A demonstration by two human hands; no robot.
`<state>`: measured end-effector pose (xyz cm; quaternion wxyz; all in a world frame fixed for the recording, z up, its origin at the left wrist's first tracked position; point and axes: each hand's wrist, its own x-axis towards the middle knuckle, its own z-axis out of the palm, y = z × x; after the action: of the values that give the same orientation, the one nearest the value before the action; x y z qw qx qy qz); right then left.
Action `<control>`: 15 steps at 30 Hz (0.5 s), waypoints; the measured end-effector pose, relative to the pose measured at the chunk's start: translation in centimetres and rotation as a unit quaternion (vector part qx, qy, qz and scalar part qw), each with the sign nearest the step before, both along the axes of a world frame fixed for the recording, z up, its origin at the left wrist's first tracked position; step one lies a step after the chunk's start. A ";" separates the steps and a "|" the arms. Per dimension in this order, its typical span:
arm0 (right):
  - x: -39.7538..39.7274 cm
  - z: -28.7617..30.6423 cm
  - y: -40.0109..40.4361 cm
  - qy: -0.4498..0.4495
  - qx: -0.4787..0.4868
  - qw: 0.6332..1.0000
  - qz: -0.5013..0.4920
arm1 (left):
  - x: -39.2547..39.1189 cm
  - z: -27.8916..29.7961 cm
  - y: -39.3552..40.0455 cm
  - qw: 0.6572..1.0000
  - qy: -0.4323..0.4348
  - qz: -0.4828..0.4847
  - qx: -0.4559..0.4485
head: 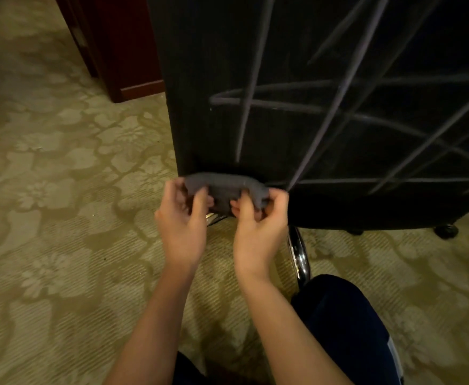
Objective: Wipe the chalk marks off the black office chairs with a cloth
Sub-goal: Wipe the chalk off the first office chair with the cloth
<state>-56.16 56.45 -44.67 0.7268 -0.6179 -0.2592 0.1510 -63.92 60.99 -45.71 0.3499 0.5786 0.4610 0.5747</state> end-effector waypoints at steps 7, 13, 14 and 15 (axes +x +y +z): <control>0.8 -0.1 0.8 -0.006 0.007 1.000 0.019 | 0.5 -0.2 1.5 0.997 0.061 0.044 0.029; 2.3 -3.6 -1.3 0.016 -0.068 0.997 -0.029 | 1.5 -3.4 -0.1 0.988 0.150 -0.045 0.021; 2.9 -3.6 -1.6 0.014 -0.067 0.997 -0.033 | 1.8 -3.0 -0.1 0.984 0.166 -0.048 0.038; 3.3 -3.5 -1.8 0.014 -0.063 0.997 -0.036 | 2.2 -2.6 -0.3 0.981 0.178 -0.050 0.049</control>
<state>-52.81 54.63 -48.19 0.6951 -0.6691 -0.2167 0.1488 -61.70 60.73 -48.33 0.2614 0.7105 0.4581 0.4659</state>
